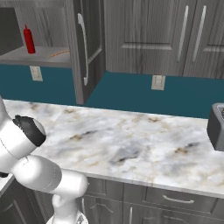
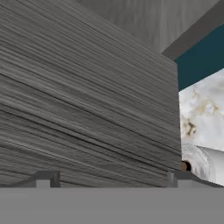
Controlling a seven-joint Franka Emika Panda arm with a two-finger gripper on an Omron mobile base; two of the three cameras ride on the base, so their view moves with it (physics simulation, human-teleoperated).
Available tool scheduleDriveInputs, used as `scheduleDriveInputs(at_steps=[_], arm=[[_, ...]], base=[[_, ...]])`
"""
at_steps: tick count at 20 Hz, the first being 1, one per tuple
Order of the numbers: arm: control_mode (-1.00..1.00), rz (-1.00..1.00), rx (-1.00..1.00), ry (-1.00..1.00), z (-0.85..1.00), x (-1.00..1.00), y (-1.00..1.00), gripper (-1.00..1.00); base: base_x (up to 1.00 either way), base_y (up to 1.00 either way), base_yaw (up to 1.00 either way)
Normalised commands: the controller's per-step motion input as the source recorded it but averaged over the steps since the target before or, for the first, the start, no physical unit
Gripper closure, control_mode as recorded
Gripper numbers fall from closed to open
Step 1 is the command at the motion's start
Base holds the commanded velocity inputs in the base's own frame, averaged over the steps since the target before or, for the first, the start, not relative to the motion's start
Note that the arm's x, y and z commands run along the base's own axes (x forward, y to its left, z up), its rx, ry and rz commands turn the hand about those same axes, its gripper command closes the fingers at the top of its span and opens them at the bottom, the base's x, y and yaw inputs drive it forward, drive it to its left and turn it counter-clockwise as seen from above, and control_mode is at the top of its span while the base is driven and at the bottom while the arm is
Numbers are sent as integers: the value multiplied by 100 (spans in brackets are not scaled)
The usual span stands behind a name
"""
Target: The dining table condiment station is running low on ketchup. Refill the condiment station by opening the cabinet and taking the ketchup from the cabinet and placing it on the dining table.
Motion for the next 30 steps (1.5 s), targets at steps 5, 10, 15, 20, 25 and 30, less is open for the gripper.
scheduleDriveInputs(at_steps=[5, 10, 15, 20, 25, 30], arm=[[-100, 0, 0, -9, 1, -8, -81, -100], [-100, -2, -15, -18, 4, -27, -96, -100], [-100, -10, -35, -12, 0, -14, -75, -100], [-100, -17, -51, -19, 2, 3, -42, -100], [-100, -16, -23, -13, 31, 3, -10, -100], [-100, -1, 1, -4, 1, 24, -2, -100]], base=[[0, 0, 0], [0, 0, 0], [0, 0, 0], [0, 0, 0], [0, 0, 0], [0, 0, 0]])
